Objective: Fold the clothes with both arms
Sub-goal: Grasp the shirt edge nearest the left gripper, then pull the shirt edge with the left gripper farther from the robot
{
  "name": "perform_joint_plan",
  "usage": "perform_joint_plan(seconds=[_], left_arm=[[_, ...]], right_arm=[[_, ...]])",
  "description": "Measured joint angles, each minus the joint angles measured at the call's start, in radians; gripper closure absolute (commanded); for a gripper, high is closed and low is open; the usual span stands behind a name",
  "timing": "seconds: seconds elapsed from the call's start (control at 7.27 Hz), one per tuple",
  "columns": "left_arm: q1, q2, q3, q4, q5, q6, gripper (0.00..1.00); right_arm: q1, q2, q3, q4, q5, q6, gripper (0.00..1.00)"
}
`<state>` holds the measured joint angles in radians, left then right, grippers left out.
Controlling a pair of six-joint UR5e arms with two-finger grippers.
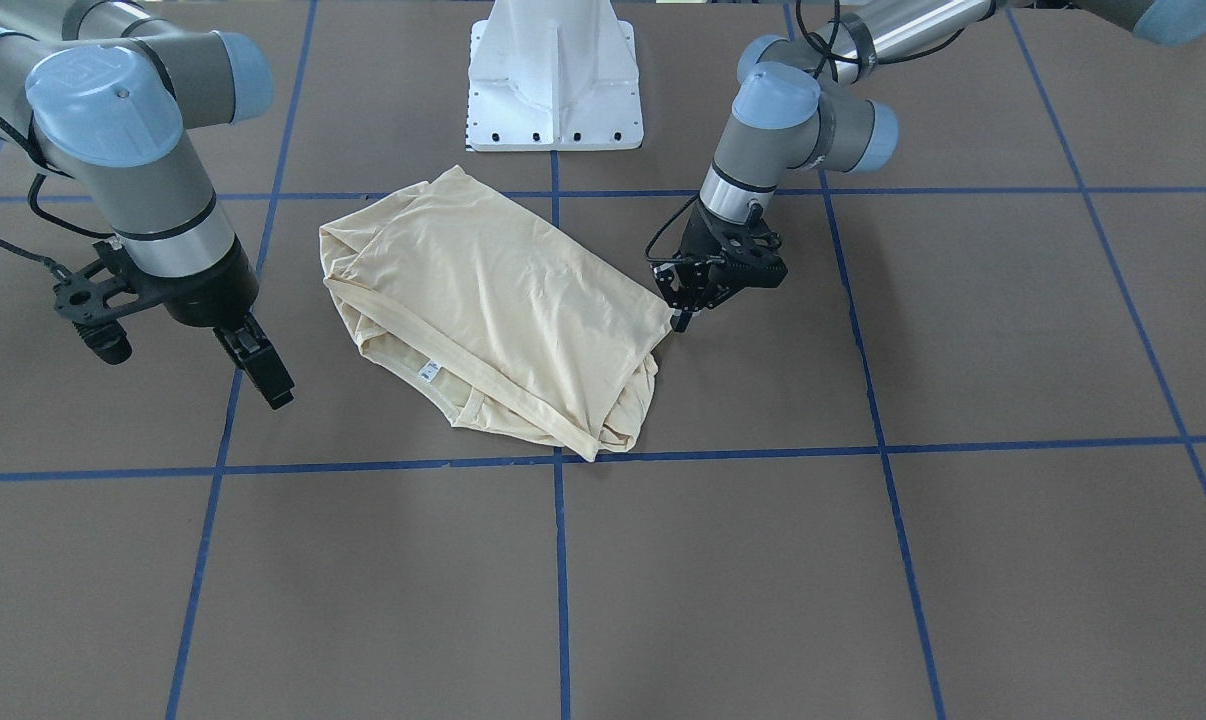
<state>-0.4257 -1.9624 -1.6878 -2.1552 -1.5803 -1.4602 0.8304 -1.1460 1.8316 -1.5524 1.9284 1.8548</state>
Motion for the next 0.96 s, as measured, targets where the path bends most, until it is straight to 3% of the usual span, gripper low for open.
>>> perform_joint_plan(seconds=[0.55, 0.96], left_arm=[[-0.018, 0.004, -0.022, 0.011, -0.004, 0.029, 1.00], [-0.114, -0.017, 0.006, 0.009, -0.006, 0.124, 1.00]], right_arm=[[0.003, 0.002, 0.000, 0.000, 0.003, 0.003, 0.00], [0.007, 0.004, 0.000, 0.000, 0.009, 0.004, 0.00]])
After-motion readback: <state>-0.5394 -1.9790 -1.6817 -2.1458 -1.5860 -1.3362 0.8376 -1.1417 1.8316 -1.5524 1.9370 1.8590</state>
